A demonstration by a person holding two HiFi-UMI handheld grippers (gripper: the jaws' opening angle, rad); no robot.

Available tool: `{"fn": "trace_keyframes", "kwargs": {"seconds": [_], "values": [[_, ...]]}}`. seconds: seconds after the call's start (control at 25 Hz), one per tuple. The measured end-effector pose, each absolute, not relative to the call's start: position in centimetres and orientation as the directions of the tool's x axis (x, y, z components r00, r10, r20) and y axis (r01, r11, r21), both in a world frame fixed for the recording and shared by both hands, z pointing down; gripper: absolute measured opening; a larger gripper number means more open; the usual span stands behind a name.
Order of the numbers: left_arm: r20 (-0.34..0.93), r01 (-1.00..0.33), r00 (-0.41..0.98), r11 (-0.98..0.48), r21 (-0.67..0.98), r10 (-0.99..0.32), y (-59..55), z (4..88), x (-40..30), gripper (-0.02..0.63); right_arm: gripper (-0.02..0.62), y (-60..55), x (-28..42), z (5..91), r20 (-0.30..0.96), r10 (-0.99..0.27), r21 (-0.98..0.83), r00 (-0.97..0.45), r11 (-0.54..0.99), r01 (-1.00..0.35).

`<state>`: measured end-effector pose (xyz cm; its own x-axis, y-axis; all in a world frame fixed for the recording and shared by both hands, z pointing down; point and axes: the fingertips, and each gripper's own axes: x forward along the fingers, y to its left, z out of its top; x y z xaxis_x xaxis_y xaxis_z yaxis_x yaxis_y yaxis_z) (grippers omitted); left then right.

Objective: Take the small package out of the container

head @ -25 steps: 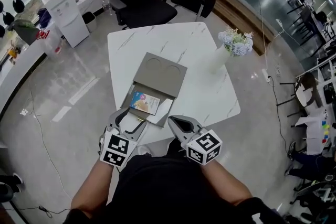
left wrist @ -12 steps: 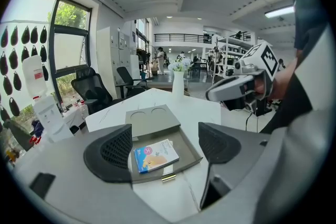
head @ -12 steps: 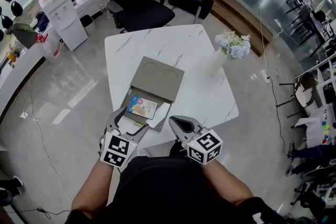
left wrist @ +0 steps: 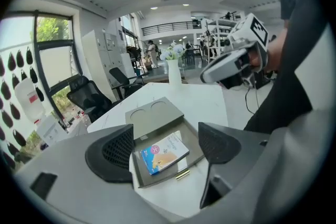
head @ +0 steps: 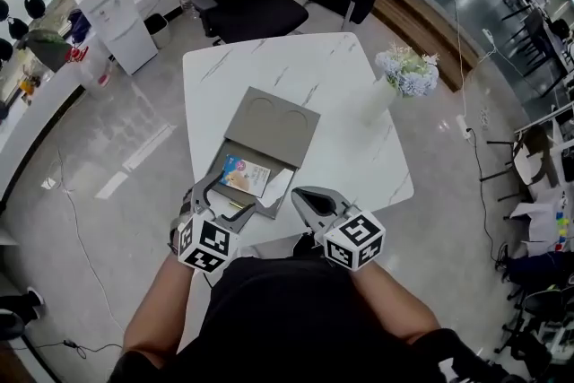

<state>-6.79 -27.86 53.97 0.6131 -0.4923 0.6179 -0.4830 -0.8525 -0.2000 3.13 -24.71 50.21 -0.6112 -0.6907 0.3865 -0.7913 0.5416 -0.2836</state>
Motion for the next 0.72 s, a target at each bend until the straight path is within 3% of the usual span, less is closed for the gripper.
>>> {"fn": "trace_keyframes", "kwargs": {"seconds": [0.16,0.4,0.72], "values": [[0.692,-0.326,0.565,-0.892,-0.312,-0.449,-28.5,56.1,-5.8,0.387,0.002,-24.7,3.9,50.7,0.394,-0.678,-0.295,-0.621,0.546,-0.784],[0.836,-0.147,0.471,-0.960,-0.240,-0.281,-30.0,60.9,-5.0,0.385,0.002,-24.8,5.2,51.0,0.404,-0.671,-0.304,-0.622,0.543,-0.783],[0.938,0.104,0.309,-0.975,-0.195,-0.155,-31.7,66.4,-4.3,0.385,0.002,-25.1,7.0,51.7,0.408,-0.676,-0.330,-0.614,0.518,-0.790]]}}
